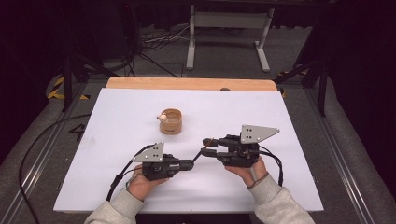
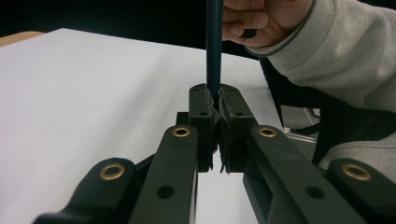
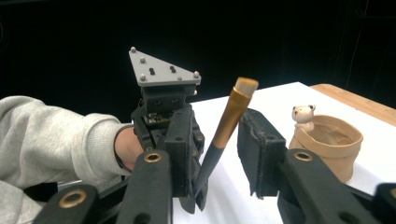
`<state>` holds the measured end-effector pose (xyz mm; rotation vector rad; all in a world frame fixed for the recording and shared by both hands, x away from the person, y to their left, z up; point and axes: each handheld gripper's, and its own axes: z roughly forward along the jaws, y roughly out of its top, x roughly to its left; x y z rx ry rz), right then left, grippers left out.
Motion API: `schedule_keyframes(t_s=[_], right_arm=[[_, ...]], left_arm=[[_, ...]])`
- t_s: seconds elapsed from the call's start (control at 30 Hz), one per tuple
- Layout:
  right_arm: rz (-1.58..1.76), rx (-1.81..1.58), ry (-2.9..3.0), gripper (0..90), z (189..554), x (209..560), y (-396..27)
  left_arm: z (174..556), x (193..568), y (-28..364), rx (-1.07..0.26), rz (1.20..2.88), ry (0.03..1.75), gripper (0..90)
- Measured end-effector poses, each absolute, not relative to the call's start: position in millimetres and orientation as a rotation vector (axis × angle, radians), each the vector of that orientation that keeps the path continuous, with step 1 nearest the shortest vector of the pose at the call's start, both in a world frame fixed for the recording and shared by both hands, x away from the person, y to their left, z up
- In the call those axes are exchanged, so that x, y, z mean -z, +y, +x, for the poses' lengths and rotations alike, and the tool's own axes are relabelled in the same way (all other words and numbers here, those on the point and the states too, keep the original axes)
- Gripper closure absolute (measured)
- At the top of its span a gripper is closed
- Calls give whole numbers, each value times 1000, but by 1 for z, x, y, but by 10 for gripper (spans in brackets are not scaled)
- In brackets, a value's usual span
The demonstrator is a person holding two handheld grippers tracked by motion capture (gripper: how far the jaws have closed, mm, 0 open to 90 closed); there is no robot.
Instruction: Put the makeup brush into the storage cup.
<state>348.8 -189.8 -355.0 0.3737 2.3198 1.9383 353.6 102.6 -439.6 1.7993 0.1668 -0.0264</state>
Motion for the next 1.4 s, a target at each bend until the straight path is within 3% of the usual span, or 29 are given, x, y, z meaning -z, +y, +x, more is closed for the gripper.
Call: schedule_keyframes(t_s=[0.3, 0.57, 0.67, 0.77, 0.93, 1.4], right_arm=[[384, -1952, 2308, 802, 349, 355, -191], [351, -1985, 2343, 835, 350, 354, -190], [340, -1975, 2359, 839, 349, 354, -188], [330, -1945, 2384, 839, 349, 354, -186], [336, -1910, 2429, 839, 351, 357, -181], [328, -1846, 2495, 838, 352, 362, -170]], left_arm=[[353, 441, 101, 26, 1802, 153, 849], [353, 441, 101, 22, 1816, 144, 839], [354, 440, 101, 33, 1826, 161, 821], [356, 437, 102, 42, 1819, 179, 722], [358, 429, 101, 2, 1823, 171, 647], [357, 411, 91, 8, 1860, 167, 680]])
